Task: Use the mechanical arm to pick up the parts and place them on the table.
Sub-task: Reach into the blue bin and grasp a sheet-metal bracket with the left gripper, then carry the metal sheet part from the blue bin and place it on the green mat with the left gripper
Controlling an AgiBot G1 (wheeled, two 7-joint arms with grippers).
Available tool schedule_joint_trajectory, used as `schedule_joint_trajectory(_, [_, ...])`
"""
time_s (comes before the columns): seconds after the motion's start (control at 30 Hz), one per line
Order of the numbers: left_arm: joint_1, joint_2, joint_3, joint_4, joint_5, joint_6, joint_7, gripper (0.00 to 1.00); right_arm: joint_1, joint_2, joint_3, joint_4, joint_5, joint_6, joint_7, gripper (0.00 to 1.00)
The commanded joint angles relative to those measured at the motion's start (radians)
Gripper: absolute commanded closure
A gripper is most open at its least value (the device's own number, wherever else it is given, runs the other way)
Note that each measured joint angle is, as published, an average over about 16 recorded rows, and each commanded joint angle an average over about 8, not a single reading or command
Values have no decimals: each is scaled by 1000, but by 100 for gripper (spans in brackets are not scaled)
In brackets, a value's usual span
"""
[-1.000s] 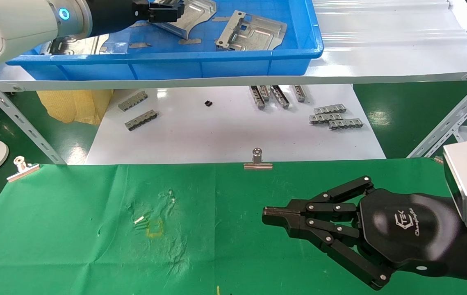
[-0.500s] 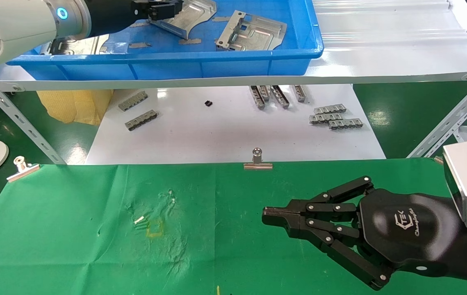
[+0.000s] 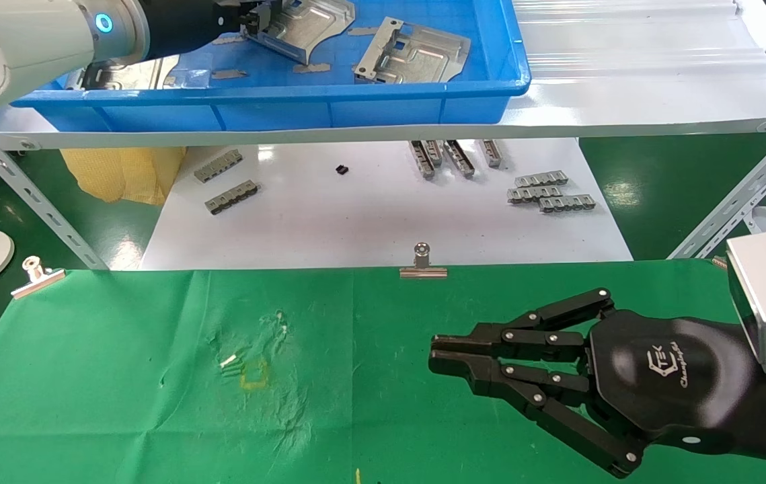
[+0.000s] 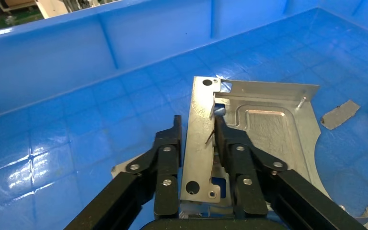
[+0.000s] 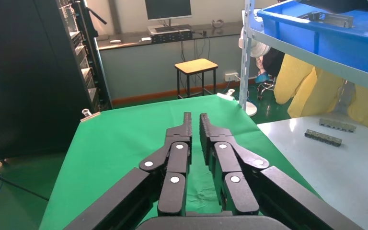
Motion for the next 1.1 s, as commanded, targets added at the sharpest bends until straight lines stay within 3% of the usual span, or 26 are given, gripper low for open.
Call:
schedule_joint_trajectory(0.03, [2,0,3,-2,1,-1,0,100,0,0,0,0,0,0,0,0])
schedule_joint_trajectory(0.3, [-19,-9,0,-22,-17,17,20,100,0,0,0,0,0,0,0,0])
schedule_joint_trajectory(0.5, [-39,-46,-17,-41,-50,125,77,100,0,0,0,0,0,0,0,0])
schedule_joint_trajectory(1.1, [39,-313,-96,-148,-223,906,448,100,0,0,0,0,0,0,0,0])
